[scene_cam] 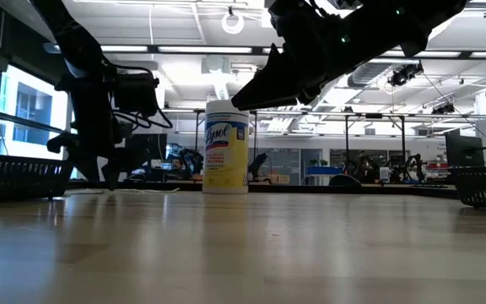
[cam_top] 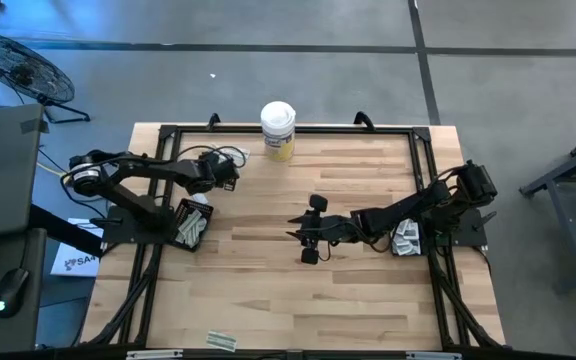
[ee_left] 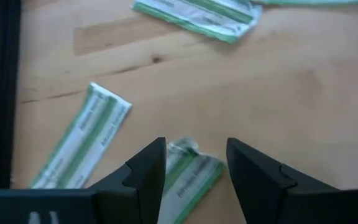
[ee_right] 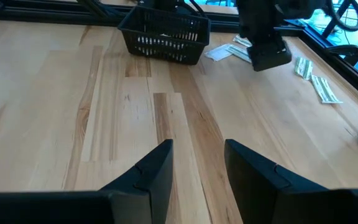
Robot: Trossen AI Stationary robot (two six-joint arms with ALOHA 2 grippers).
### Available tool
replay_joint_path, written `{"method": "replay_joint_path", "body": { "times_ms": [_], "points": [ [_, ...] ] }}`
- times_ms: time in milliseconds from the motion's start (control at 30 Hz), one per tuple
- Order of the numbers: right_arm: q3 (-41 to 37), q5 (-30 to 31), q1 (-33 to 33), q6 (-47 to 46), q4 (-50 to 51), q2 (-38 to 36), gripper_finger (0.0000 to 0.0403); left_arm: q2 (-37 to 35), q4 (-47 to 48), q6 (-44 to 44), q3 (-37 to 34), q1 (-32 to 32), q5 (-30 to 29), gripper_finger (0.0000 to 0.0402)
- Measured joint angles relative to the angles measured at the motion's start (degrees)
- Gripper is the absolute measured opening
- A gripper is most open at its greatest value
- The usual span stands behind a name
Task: Pick & Place First Aid Supplies
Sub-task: Put the bandage into the left black basket
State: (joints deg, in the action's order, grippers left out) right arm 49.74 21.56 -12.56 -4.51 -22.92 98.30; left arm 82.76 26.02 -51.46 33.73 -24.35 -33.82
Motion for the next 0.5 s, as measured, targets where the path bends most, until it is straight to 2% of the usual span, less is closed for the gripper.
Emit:
{"method": "replay_joint_path", "body": {
  "times_ms": [300, 500],
  "points": [
    [0.0, 0.2, 0.0, 0.0, 0.0, 0.0, 0.0138, 0.5, -6.9, -1.3, -4.0, 0.9, 0.3, 0.0164],
    [0.0, 0.8, 0.0, 0.0, 0.0, 0.0, 0.0138, 0.7, -11.3, 4.6, -4.4, 2.9, 0.0, 0.0123]
  ]
}}
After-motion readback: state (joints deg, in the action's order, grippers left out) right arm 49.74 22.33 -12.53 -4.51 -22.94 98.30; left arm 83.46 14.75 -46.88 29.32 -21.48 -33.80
